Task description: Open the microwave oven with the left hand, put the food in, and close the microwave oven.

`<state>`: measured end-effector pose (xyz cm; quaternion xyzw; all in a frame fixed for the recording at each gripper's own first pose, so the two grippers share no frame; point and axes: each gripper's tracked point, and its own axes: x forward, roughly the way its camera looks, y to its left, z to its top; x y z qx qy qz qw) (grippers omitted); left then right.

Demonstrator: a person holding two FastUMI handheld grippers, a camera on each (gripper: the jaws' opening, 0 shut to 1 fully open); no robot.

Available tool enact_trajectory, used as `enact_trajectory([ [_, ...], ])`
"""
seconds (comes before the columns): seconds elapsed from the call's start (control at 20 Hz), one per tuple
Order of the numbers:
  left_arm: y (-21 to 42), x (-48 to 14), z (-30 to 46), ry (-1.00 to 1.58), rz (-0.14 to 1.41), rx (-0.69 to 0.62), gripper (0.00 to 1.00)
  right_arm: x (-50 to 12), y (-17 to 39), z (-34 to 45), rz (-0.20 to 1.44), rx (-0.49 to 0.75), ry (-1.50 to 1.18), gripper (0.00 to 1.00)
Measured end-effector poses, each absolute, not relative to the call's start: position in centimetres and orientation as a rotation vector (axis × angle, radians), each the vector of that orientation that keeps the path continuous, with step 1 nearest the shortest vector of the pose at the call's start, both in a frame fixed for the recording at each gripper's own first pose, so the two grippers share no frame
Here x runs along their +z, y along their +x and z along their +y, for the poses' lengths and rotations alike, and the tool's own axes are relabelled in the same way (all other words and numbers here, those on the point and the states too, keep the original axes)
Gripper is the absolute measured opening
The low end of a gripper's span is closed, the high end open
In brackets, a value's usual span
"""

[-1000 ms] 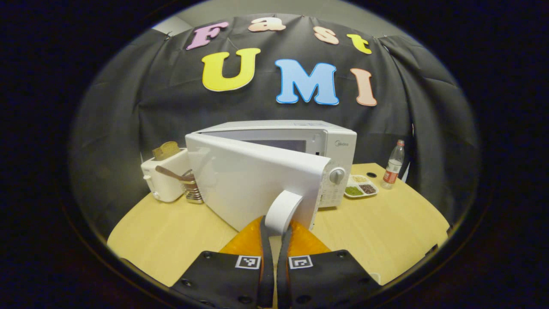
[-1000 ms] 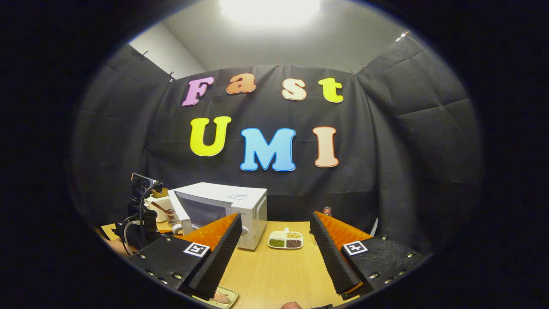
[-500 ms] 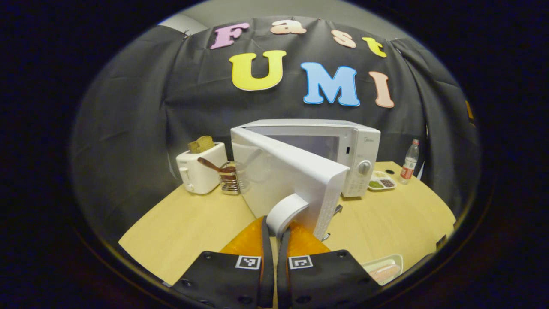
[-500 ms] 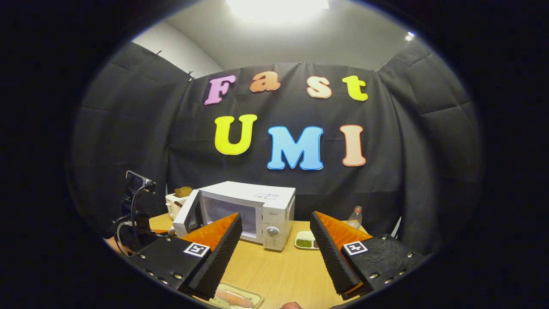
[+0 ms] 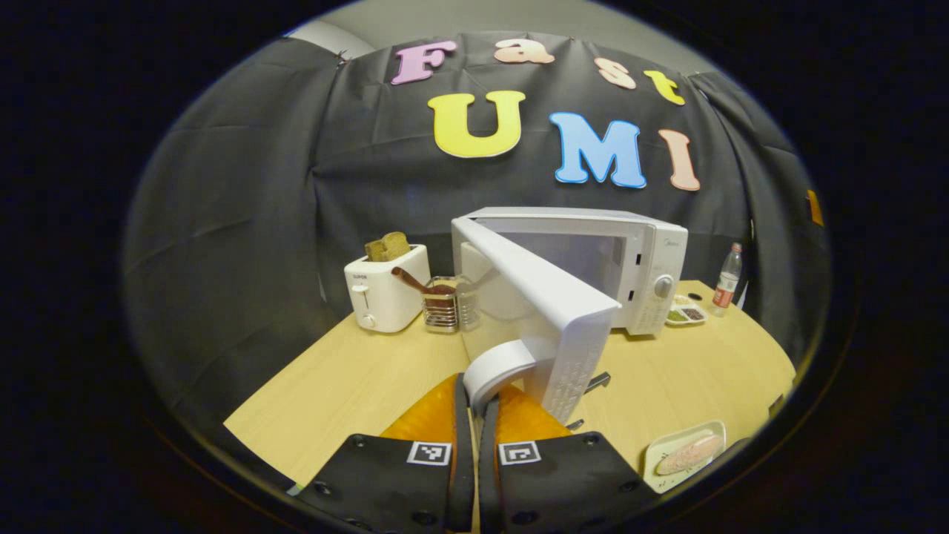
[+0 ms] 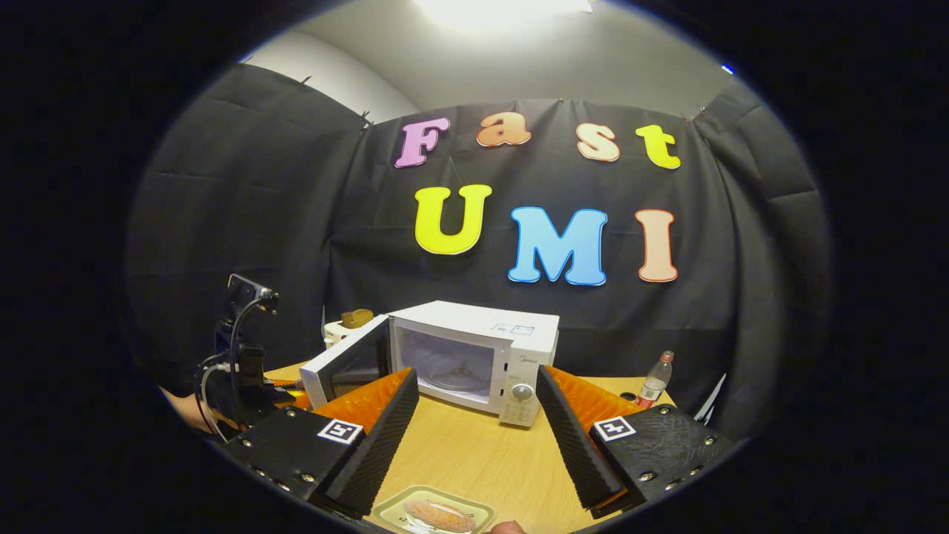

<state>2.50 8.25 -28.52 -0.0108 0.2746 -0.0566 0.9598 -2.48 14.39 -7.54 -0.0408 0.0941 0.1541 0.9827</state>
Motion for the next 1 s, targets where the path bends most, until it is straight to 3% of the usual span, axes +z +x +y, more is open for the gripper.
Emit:
enact_trajectory([
  [0.35,2.6,-28.9,9.4,-0.052,0.565,-0.115,0.12,-9.8,-2.9,17.2,0.252,0.429,-0.143,0.98],
  [0.65,-0.7,-25.8,9.3,-0.055,0.516,-0.011,0.27,-13.3,-2.4,17.8,0.352,0.609,-0.172,0.98],
  [0.7,-1.4,-25.2,9.5,-0.029,0.505,0.005,0.35,-14.2,-2.4,18.0,0.376,0.647,-0.177,0.98],
  [0.85,-3.8,-22.7,10.0,0.022,0.466,0.071,0.82,-15.8,-3.3,17.9,0.403,0.76,-0.215,0.98],
  [1.0,-5.5,-20.2,10.4,0.034,0.428,0.145,0.89,-18.8,-4.1,18.1,0.461,0.862,-0.245,0.98],
])
